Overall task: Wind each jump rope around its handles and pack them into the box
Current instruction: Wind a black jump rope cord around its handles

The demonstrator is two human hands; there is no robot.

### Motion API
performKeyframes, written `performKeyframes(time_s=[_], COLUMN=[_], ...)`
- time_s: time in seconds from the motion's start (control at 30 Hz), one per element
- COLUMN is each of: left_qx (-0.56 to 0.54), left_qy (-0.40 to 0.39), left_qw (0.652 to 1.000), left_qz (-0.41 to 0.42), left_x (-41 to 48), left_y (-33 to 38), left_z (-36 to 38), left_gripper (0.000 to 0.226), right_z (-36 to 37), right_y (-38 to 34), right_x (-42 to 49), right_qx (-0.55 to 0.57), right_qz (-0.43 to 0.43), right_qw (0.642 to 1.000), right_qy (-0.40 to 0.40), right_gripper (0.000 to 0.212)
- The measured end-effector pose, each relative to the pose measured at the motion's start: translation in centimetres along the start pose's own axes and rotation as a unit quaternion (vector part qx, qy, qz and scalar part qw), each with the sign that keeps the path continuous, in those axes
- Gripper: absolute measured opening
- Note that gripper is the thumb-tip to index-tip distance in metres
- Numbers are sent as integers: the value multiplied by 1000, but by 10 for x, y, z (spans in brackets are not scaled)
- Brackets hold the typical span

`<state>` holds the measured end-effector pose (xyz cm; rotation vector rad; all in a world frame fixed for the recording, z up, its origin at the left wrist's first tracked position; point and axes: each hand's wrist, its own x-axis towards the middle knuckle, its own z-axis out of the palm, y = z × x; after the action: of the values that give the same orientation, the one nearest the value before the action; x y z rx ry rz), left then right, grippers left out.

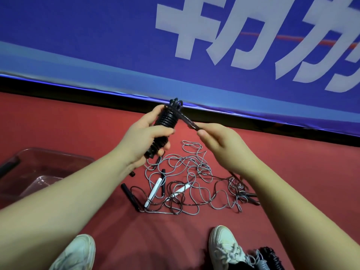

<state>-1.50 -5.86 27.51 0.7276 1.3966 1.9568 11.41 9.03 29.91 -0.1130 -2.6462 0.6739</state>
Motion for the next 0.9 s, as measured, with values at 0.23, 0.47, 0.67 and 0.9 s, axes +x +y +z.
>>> performKeyframes(time_s=[0.23,0.47,0.67,0.9], left_qx=[-141,-83,261,447], left_qy=[-174,-386,-375,-282], left_qw=[975,913,875,834], left_qz=[-2,-97,-159,-162], left_x=[-8,-14,-22,-20], left_y=[-2,-1,-2,-12], left_z=[-9,-7,6,23], left_gripper=[67,66,63,53], right_z=[-10,-7,-6,-6], right_y=[29,39,33,13], right_x=[-4,-8,3,10], right_qx=[211,151,-147,-234], right_qz=[94,92,19,-71], right_qw=[970,969,953,952], right_qy=[-70,-175,-265,-187], right_gripper=[28,32,26,28])
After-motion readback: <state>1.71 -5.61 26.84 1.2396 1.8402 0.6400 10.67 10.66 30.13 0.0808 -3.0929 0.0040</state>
